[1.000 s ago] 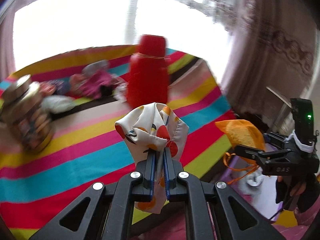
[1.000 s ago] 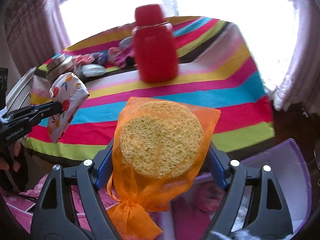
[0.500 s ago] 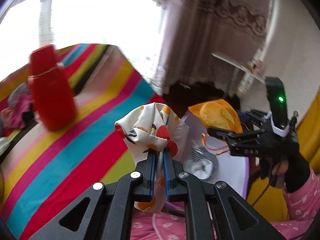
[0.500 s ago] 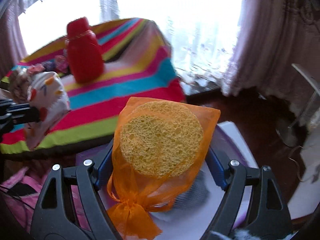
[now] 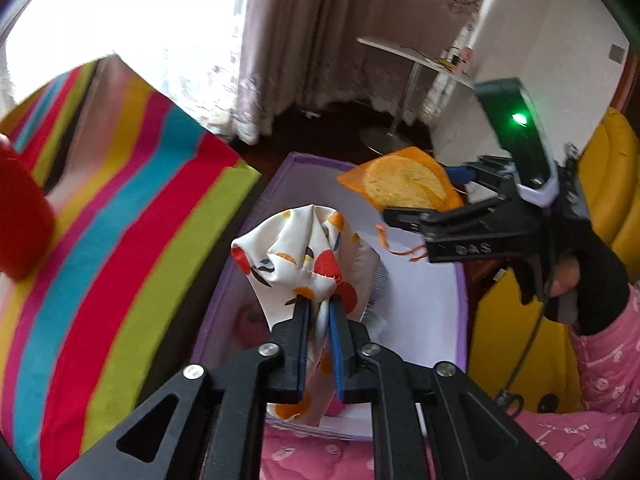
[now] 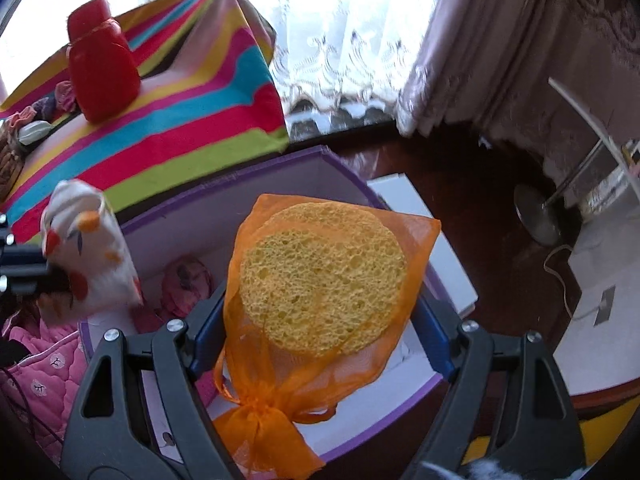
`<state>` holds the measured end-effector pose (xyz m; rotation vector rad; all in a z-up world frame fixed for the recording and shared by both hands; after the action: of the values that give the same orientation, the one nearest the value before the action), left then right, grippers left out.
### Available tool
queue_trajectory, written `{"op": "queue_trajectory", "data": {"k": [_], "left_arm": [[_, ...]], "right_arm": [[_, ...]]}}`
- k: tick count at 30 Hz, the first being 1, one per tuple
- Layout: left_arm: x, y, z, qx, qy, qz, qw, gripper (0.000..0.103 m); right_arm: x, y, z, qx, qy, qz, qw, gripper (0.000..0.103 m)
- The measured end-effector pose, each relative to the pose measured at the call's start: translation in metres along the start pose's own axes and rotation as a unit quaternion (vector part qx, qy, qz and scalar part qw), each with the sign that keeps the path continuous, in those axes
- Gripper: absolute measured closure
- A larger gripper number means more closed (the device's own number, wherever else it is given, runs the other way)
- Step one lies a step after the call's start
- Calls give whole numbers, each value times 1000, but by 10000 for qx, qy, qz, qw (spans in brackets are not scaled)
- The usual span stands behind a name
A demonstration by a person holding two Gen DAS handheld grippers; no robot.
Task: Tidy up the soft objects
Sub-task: 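Carry fruit-print cloth and sponge bag into the purple-rimmed box and open both tools, then move the right tool back over the table and grasp the pale green packet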
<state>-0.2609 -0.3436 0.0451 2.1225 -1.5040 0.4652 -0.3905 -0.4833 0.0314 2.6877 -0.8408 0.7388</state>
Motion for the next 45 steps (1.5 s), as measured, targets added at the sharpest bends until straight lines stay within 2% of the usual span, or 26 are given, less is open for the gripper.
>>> {"op": "queue_trajectory", "data": {"k": [1, 3, 4, 8, 10, 15, 17, 20, 23, 26, 27, 29, 31, 35, 36, 38, 39, 42, 43, 45], "left_arm": [[-2, 2, 4, -180, -67, 4, 9998, 78], [-8, 4, 7, -453, -152, -32, 9989, 43], [-10, 3, 6, -477, -122, -71, 9988, 37], [-13, -17, -5, -387, 142, -450, 9981, 35], [-15, -38, -14, -263, 332, -816, 9958, 34], [-31, -92, -43, 453, 730, -1288, 9879, 33], [-41, -114, -53, 745, 864, -1485, 9823, 32], [-65, -148, -71, 1280, 1024, -1822, 9695, 29], [-96, -186, -87, 1838, 1110, -2221, 9511, 24], [-129, -222, -98, 2386, 1084, -2562, 9304, 24], [-140, -234, -104, 2623, 1111, -2684, 9202, 24], [-164, -261, -117, 3145, 1272, -2978, 8923, 24], [-184, -280, -129, 3426, 1381, -3196, 8726, 24], [-228, -327, -158, 3899, 1592, -3786, 8242, 24], [-236, -335, -163, 3914, 1628, -3881, 8183, 24], [-258, -352, -175, 3852, 1804, -4214, 8009, 24], [-263, -356, -178, 3732, 1889, -4357, 7970, 24], [-283, -365, -188, 3213, 2435, -4854, 7758, 23], [-288, -367, -189, 3073, 2507, -4948, 7733, 23], [-291, -369, -187, 2825, 2534, -5074, 7737, 22]], "right_arm": [[-1, 1, 5, 40, -142, 24, 9999, 19], [-6, 0, 12, 104, -436, 87, 9990, 19], [-6, 0, 15, 126, -510, 122, 9985, 19], [-4, -3, 17, 179, -486, 207, 9984, 19], [-3, -8, 13, 188, -366, 188, 9990, 19], [20, -38, 3, 492, 97, 35, 9987, 19], [30, -56, 3, 612, 198, -98, 9979, 19], [40, -83, 6, 826, 250, -249, 9960, 19], [52, -123, 10, 1249, 231, -463, 9908, 19], [61, -185, 11, 1574, 290, -1072, 9813, 19], [64, -208, 9, 1673, 383, -1299, 9766, 19], [74, -255, 7, 1932, 553, -1756, 9637, 19], [86, -307, 9, 2087, 749, -2178, 9505, 19], [107, -405, 37, 2143, 887, -2989, 9257, 19], [114, -431, 49, 2117, 894, -3188, 9196, 19], [127, -468, 64, 2144, 906, -3408, 9109, 19], [137, -491, 73, 2194, 914, -3473, 9071, 19], [157, -540, 93, 2274, 937, -3658, 8976, 19], [163, -552, 98, 2245, 938, -3722, 8957, 19], [173, -580, 112, 2244, 897, -3933, 8871, 19]]}}
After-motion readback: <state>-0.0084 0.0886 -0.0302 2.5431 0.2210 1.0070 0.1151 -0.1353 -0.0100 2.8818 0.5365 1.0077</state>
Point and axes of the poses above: each gripper's, at about its wrist camera, not at the fingertips, and z roughly the way its jaws point, y to its right, x to its top, the point moved 3 cm from there along z, roughly the way its jaws point, and after that the axes turned 1 degree about -y, right-handed, at the moved point
